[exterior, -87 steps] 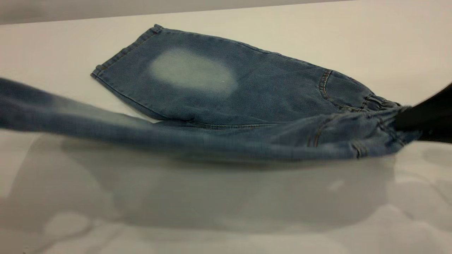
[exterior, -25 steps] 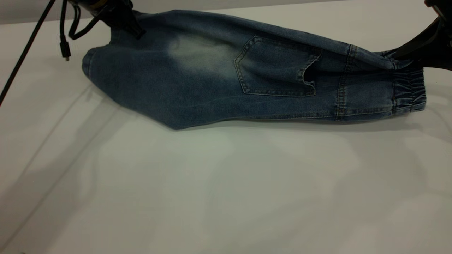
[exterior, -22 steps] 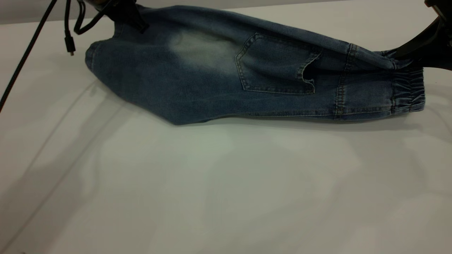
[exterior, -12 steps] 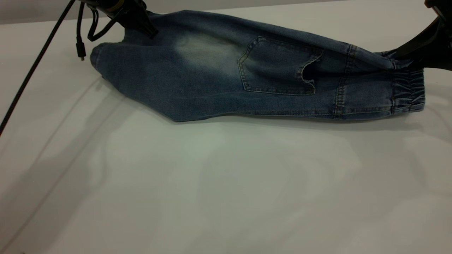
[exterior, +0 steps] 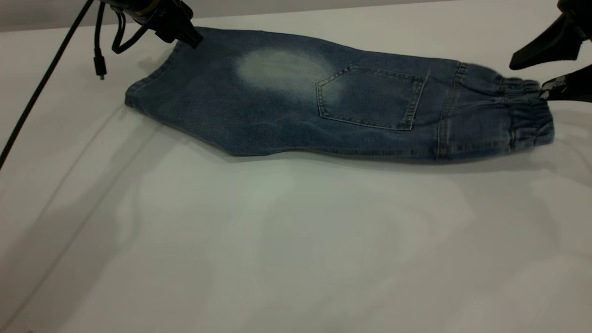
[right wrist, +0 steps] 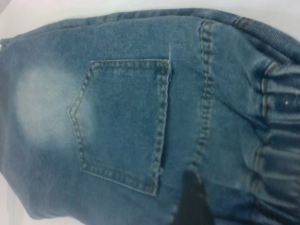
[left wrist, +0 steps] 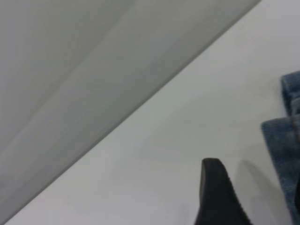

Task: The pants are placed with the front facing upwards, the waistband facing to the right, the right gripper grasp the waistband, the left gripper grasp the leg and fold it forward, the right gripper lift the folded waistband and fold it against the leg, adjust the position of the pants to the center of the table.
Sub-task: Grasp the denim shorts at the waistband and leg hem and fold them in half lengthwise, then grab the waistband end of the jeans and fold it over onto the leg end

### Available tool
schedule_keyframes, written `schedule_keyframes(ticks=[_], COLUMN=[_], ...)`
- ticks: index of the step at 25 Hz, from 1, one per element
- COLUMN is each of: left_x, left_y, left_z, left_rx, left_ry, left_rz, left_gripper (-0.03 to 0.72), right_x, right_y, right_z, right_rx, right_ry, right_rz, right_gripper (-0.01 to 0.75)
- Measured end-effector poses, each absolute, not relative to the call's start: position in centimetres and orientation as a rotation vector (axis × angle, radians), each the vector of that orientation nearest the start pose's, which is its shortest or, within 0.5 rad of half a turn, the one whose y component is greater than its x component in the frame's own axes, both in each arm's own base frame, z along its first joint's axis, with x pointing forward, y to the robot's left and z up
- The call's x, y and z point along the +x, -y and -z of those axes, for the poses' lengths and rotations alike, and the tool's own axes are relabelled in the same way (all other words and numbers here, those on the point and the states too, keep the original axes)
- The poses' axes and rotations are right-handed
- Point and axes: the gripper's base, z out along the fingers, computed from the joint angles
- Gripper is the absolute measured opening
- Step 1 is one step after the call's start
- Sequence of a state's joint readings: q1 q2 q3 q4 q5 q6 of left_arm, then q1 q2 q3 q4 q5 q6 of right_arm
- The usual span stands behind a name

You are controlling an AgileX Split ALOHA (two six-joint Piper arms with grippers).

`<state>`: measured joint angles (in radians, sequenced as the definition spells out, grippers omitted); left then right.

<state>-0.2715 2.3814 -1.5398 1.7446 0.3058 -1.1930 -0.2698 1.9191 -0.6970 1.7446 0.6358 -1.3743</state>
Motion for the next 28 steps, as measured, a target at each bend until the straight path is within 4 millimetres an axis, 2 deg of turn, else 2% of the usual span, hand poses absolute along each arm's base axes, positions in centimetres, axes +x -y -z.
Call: schedule_keyframes(ticks=[4,10,15,22,26,28], left_x=[48.4,48.1,47.9,47.7,47.5,47.4], left_y=[10.9,12.3,13.0,13.6,14.0,14.4], left_z=[-8.1,-8.0,-7.9,-7.8,-7.7,-7.7], left_rx=[0.779,0.847,0.891,0.932,0.955,0.963], left_ry=[-2.139,-2.131,-2.127,-2.120,-2.115,-2.111], left_rz=[-0.475,-0.343,-0.252,-0.167,-0.113,-0.110], left_gripper=[0.388,0.389,0.389,0.389,0.389,0.389], right_x=[30.1,30.0,29.0,25.9,25.9,26.3], right_y=[2.6,2.4,1.9,1.6,1.8,1.7], right_z=[-9.6,-11.1,-11.9,-9.9,-9.5,-9.1], right_rx=[0.606,0.647,0.638,0.728,0.732,0.719], right_ry=[-2.423,-2.393,-2.493,-2.732,-2.737,-2.718], right_rz=[-0.883,-0.946,-0.991,-0.924,-0.885,-0.919], right_gripper=[0.505,0.512,0.512,0.512,0.512,0.512])
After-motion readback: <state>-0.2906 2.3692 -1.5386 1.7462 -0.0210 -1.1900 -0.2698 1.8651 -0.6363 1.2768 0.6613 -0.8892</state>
